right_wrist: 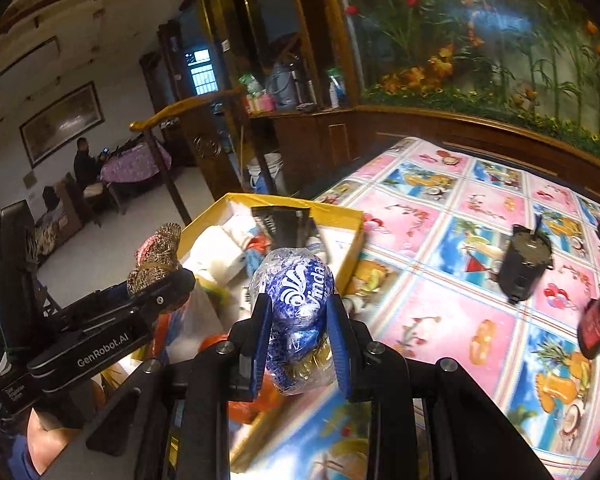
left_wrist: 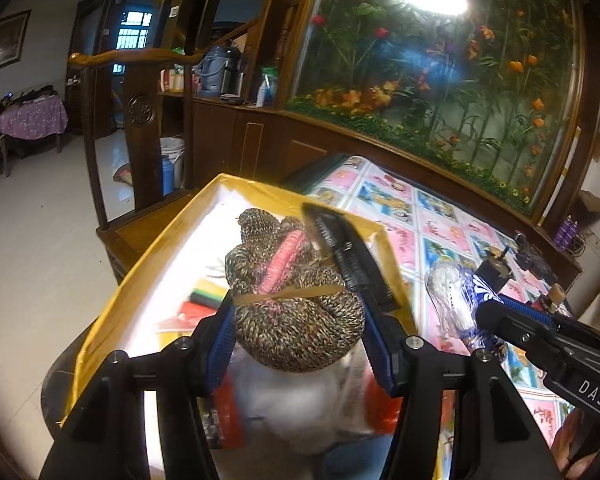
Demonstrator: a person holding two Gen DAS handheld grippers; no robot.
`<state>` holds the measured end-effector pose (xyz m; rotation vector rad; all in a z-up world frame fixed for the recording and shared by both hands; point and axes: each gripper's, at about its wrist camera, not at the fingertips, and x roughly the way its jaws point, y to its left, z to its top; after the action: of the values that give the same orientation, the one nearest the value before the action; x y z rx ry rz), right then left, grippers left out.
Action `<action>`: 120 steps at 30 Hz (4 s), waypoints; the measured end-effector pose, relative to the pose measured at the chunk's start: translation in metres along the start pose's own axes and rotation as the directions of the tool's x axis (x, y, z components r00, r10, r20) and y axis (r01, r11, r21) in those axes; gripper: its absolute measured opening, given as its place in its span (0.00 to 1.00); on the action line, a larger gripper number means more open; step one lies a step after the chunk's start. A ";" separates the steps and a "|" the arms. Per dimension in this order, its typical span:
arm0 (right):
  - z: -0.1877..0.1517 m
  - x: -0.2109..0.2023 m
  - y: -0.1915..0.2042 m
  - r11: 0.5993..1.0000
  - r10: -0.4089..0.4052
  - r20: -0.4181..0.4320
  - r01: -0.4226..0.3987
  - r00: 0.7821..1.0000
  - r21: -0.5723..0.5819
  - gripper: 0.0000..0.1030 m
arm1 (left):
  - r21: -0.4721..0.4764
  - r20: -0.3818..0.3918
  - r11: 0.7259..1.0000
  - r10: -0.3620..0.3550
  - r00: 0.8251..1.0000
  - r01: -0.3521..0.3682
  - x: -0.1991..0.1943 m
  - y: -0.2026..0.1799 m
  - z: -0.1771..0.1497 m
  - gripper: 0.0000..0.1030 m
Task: Organize soft objects
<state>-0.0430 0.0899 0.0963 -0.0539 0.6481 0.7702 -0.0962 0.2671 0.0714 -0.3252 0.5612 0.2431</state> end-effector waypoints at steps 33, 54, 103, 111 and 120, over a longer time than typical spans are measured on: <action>0.008 0.079 0.045 0.998 0.002 -0.074 -0.006 0.997 -0.062 0.30 | 0.026 -0.078 0.999 0.026 0.997 -0.024 0.016 0.021 -0.013 0.68; 0.008 0.064 0.049 0.998 0.005 -0.063 -0.009 0.998 -0.063 0.31 | 0.033 -0.051 0.999 0.042 0.998 -0.040 0.001 0.020 -0.013 0.71; -0.062 -0.055 -0.013 0.992 -0.113 0.175 0.120 0.978 -0.031 0.92 | 0.154 -0.002 0.985 0.079 0.997 -0.078 -0.067 -0.019 -0.030 1.00; -0.065 -0.057 -0.024 0.996 -0.091 0.167 0.090 0.982 0.011 0.92 | 0.186 0.095 0.977 0.084 0.992 -0.101 -0.089 -0.041 -0.028 1.00; -0.066 -0.056 -0.027 0.998 -0.065 0.153 0.060 0.986 0.032 0.92 | 0.085 0.228 0.952 0.270 0.935 -0.296 -0.091 -0.031 -0.030 1.00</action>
<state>-0.0898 0.0174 0.0699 0.0101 0.5072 0.6975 -0.1760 0.2148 0.1052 -0.0991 0.4050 0.5165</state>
